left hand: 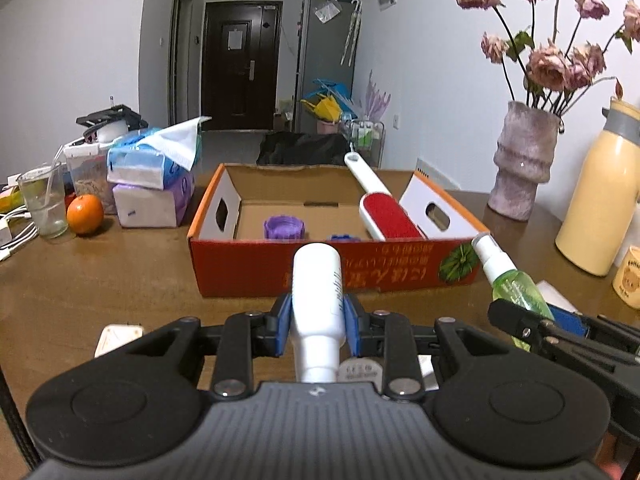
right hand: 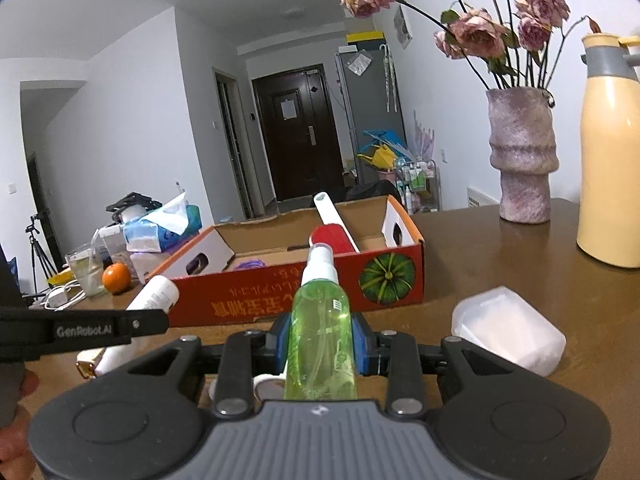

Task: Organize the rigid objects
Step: 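Carry the white tube and green spray bottle over the cardboard box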

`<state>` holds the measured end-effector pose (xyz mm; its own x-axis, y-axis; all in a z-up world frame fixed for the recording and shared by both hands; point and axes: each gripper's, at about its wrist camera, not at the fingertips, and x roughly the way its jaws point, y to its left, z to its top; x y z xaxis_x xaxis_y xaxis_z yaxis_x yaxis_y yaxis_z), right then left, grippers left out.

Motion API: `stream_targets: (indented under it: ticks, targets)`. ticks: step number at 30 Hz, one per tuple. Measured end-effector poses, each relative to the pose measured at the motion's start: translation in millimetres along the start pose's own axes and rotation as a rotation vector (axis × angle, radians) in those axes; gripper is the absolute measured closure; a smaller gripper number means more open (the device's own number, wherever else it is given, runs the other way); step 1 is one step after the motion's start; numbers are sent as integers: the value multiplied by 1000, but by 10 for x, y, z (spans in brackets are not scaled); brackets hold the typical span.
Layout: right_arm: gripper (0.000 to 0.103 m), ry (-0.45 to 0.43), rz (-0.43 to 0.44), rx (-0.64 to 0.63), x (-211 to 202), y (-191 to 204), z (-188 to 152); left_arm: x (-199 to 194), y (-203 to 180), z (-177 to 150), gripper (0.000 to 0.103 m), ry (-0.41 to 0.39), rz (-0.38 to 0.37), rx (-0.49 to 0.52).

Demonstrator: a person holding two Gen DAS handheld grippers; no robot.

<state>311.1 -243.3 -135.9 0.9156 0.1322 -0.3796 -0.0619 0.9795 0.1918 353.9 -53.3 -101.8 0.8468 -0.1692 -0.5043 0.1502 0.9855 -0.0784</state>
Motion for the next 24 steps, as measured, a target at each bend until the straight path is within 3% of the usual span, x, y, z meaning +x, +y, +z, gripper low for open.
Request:
stream_targets:
  ticks: [24]
  targets:
    - [73, -81, 48, -5, 599, 167, 460, 488, 104, 525, 75, -60, 14, -100]
